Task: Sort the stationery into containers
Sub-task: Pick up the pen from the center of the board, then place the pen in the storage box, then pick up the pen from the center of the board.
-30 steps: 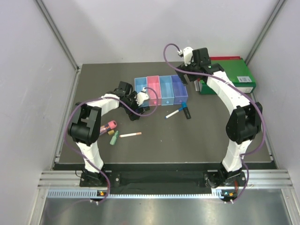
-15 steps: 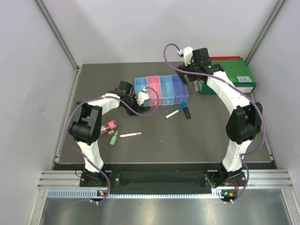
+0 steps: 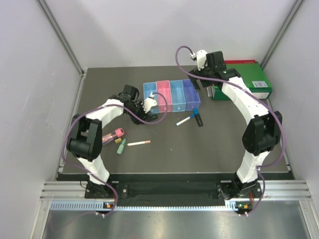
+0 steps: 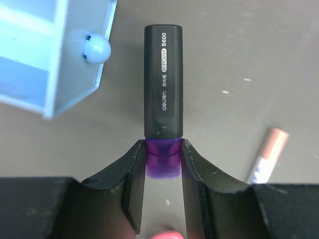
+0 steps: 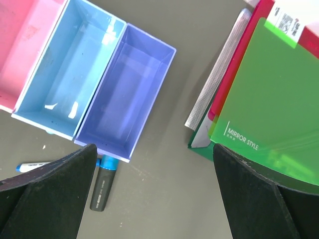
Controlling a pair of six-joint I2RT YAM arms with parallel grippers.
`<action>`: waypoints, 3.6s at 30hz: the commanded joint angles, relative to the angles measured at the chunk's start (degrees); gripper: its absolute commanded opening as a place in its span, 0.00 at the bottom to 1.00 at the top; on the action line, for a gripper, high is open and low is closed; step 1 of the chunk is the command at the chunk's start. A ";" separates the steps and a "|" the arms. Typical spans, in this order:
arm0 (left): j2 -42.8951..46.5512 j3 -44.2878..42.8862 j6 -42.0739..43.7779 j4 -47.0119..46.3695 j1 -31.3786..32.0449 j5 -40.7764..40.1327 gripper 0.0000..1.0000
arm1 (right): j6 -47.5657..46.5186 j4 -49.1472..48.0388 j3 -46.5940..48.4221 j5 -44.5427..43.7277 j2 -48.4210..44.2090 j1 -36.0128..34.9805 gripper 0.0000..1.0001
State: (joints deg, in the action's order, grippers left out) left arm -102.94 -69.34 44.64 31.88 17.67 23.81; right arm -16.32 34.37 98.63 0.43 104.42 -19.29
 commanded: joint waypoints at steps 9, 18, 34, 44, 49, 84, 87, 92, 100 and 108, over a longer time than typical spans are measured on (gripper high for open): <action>16.89 -6.24 -12.88 7.94 1.93 5.28 0.00 | 0.93 -1.15 -2.74 -2.44 -8.44 -0.66 1.00; 13.47 -11.60 -37.24 -0.14 2.02 -3.50 0.00 | 3.04 -2.29 -8.45 -9.04 -13.19 0.48 1.00; -13.69 -33.05 -56.42 -2.61 1.84 -17.21 0.00 | 3.83 -2.11 -13.55 -10.71 -17.41 1.62 1.00; -14.40 -30.33 -57.92 -2.08 1.75 -26.80 0.00 | 4.27 -2.81 -15.05 -10.27 -17.85 2.06 1.00; -14.49 -28.92 -57.13 -2.26 1.84 -25.31 0.00 | 4.80 -2.73 -15.13 -9.48 -16.80 2.06 1.00; 2.29 -28.76 -42.65 2.14 1.66 -16.43 0.80 | 4.63 -6.51 -22.87 -0.69 0.87 -3.39 0.95; 6.33 -25.94 -40.26 2.05 1.66 -16.60 0.84 | 4.54 -6.42 -23.30 -0.78 1.57 -3.74 0.89; 11.08 -23.56 -38.49 1.17 1.58 -18.54 0.89 | 4.01 -6.33 -24.89 -0.95 1.84 -4.27 0.82; 14.95 -22.24 -36.12 0.55 1.58 -19.59 0.97 | 3.49 -6.33 -26.56 -0.78 2.63 -4.70 0.72; 16.62 -22.59 -33.75 0.64 1.58 -19.68 0.99 | 3.05 -5.37 -28.58 1.24 2.54 -4.88 0.66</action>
State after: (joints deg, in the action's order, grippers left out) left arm -89.80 -91.68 8.93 34.06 19.55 4.54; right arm -12.58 29.15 71.13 -0.32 106.69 -23.07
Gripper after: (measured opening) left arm 0.987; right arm 0.676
